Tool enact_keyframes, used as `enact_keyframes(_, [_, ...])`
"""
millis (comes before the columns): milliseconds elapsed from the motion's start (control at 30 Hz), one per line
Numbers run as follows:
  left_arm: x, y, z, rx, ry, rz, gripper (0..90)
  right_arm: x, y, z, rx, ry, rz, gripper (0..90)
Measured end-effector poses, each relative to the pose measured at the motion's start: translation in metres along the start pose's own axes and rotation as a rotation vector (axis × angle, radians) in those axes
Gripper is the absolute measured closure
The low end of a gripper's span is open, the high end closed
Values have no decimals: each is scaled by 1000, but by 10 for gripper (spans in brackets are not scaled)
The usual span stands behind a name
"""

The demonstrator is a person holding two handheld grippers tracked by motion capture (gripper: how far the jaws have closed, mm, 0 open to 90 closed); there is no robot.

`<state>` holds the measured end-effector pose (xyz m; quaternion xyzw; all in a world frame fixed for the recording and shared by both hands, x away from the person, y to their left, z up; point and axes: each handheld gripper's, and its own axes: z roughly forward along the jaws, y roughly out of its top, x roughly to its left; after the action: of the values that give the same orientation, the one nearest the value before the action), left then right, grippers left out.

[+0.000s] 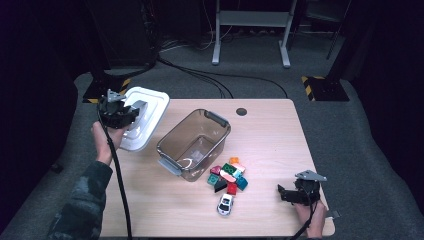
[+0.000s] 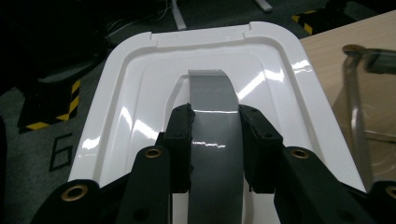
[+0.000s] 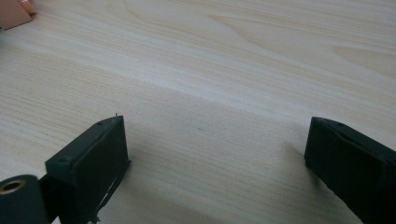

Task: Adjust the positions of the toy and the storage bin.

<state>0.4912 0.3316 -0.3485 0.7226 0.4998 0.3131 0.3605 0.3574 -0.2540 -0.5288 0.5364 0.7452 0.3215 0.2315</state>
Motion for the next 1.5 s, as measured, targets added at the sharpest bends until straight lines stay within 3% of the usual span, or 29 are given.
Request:
enact_keyframes(300, [17, -39, 33, 86, 62, -60, 667, 0, 0, 0, 0, 1, 1, 51])
enact_keyframes(600, [25, -75, 69, 181, 83, -124, 667, 0, 0, 0, -1, -2, 2, 54])
enact_keyframes(667, [26, -80, 73, 179, 77, -152, 667, 0, 0, 0, 0, -1, 5, 55])
enact_keyframes(867, [23, -92, 82, 203, 80, -142, 667, 0, 0, 0, 0, -3, 3, 55])
enact_keyframes(1000, [23, -97, 88, 209, 72, -160, 667, 0, 0, 0, -1, -3, 2, 55])
enact_keyframes(1200, [17, -104, 93, 240, 66, -126, 667, 0, 0, 0, 0, -1, 4, 55])
enact_keyframes(1367, [16, -106, 95, 233, 64, -127, 663, 0, 0, 0, -1, -1, 3, 55])
enact_keyframes(1400, [16, -105, 94, 263, 50, -140, 634, 0, 0, 0, -1, -1, 2, 55])
enact_keyframes(1433, [16, -104, 93, 272, 48, -149, 486, 0, 0, 0, -1, -1, 3, 55])
enact_keyframes(1500, [14, -104, 85, 246, 34, -151, 343, 0, 0, 0, -1, -1, 3, 55])
